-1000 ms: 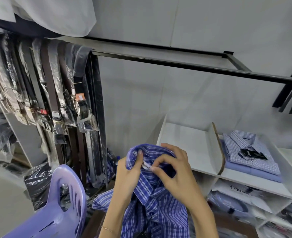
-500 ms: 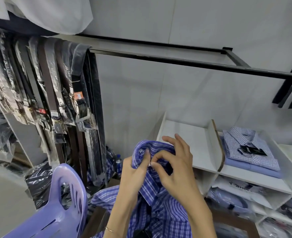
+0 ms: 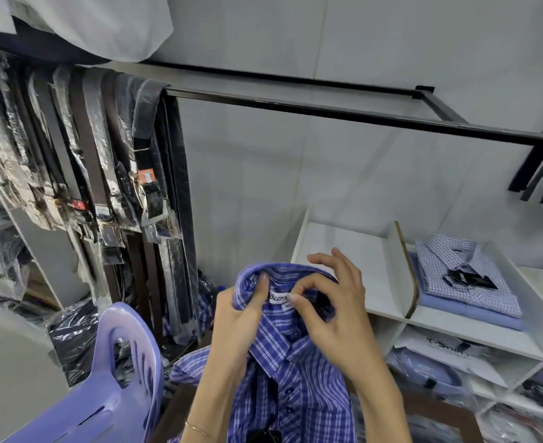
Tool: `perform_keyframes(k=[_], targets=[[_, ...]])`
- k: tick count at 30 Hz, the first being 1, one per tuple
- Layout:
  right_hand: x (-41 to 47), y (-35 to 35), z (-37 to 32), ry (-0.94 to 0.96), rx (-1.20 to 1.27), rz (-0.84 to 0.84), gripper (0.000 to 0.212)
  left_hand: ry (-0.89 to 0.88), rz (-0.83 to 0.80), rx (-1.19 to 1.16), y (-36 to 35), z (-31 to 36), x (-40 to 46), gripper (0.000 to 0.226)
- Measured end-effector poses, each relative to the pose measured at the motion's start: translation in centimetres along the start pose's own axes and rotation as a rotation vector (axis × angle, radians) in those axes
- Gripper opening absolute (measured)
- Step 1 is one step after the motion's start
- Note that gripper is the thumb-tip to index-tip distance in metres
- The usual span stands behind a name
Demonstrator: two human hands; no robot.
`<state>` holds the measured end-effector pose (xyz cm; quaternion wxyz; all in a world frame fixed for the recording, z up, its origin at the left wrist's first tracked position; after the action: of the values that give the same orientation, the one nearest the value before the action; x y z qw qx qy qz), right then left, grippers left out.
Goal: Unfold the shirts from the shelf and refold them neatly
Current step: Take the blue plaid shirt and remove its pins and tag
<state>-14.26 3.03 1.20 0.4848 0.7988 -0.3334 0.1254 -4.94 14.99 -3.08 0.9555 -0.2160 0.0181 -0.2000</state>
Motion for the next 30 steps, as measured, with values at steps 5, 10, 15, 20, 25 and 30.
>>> perform_keyframes(k=[5, 10, 15, 20, 25, 30], targets=[[0.1, 1.3, 0.7, -0.034, 0.028, 0.077, 0.005, 0.19, -0.098, -0.025, -0.3, -1.1, -0.3, 0.022], [-0.1, 1.8, 0.2, -0.04, 0.024, 0.106, 0.013, 0.309, -0.183, -0.066, -0.8, -1.5, -1.1, 0.027], [-0.3, 1.6, 0.5, -0.058, 0.018, 0.073, 0.004, 0.223, -0.171, -0.012, -0.6, -0.7, -1.1, 0.022], [-0.7, 1.1, -0.2, -0.029, 0.087, -0.127, 0.009, 0.118, -0.111, 0.001, 0.1, 0.0, -0.8, 0.013], [-1.0, 0.1, -0.2, -0.017, 0.031, -0.191, 0.006, 0.0, -0.065, 0.072, 0.4, 0.9, -0.7, 0.008], [-1.0, -0.2, -1.2, 0.056, -0.041, -0.115, 0.009, -0.051, -0.063, 0.079, -0.7, 1.0, -1.3, 0.008]])
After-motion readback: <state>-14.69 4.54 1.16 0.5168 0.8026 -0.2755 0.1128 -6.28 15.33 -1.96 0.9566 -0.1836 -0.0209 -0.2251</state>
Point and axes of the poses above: each hand's wrist, its own x-axis towards the middle knuckle, its own y-axis out of the back of the hand, z = x × y, the point moved 8 cm from there along x, towards the middle knuckle, and after that the axes turned 13 degrees about -x, right-handed, at the moved point
